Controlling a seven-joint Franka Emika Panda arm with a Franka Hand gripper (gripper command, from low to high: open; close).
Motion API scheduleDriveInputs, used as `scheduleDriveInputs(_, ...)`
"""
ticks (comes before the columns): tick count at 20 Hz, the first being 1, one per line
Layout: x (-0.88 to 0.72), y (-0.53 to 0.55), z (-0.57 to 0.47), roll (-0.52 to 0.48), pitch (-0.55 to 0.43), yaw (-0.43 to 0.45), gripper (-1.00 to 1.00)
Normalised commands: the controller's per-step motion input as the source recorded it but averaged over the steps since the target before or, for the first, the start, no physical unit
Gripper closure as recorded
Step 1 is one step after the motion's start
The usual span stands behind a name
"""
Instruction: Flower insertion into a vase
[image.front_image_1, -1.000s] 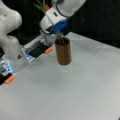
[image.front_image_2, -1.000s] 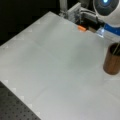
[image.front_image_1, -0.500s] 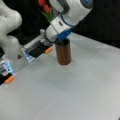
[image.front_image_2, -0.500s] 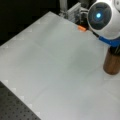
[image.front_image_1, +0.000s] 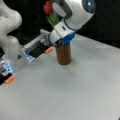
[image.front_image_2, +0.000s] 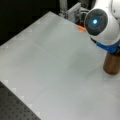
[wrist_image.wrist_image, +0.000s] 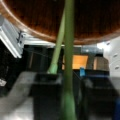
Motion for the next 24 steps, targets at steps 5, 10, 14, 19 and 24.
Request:
scheduleDriveInputs(5,0.28,0.09,0.09,-0.127,0.091,-0.001,-1.00)
scheduleDriveInputs(10,0.32,-0.03,0.13,-0.153,0.078,0.010,-1.00)
scheduleDriveInputs(14,0.33,-0.15,0.26,-0.178,-0.027,0.045,-1.00)
scheduleDriveInputs(19,0.28,-0.32,0.25,-0.232,-0.256,0.110,-1.00)
scheduleDriveInputs(24,0.32,-0.57,0.03,-0.258,-0.304,0.168,-1.00)
